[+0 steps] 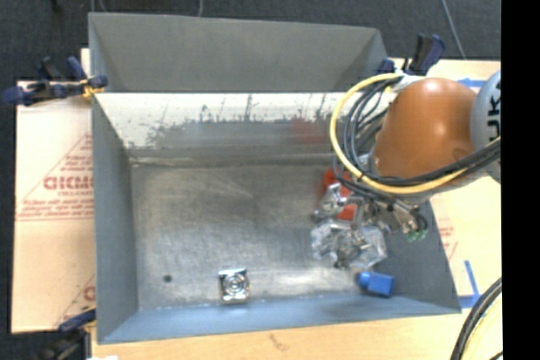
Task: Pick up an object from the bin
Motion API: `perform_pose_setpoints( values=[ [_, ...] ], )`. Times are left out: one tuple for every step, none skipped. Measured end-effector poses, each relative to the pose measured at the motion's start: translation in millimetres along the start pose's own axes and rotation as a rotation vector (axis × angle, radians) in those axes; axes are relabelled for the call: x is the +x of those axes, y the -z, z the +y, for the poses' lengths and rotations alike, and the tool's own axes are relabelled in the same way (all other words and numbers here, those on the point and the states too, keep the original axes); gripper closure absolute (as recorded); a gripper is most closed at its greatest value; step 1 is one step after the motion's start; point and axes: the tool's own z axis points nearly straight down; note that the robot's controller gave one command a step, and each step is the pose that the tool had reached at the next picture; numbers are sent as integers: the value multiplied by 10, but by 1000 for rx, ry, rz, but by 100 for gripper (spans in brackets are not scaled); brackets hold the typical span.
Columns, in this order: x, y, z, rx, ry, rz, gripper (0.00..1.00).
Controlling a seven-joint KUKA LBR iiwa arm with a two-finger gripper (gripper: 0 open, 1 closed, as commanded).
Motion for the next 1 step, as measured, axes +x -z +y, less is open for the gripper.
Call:
perform_pose_setpoints(
  values=[
    [-33,593,116,-2,-311,2,100]
  ],
)
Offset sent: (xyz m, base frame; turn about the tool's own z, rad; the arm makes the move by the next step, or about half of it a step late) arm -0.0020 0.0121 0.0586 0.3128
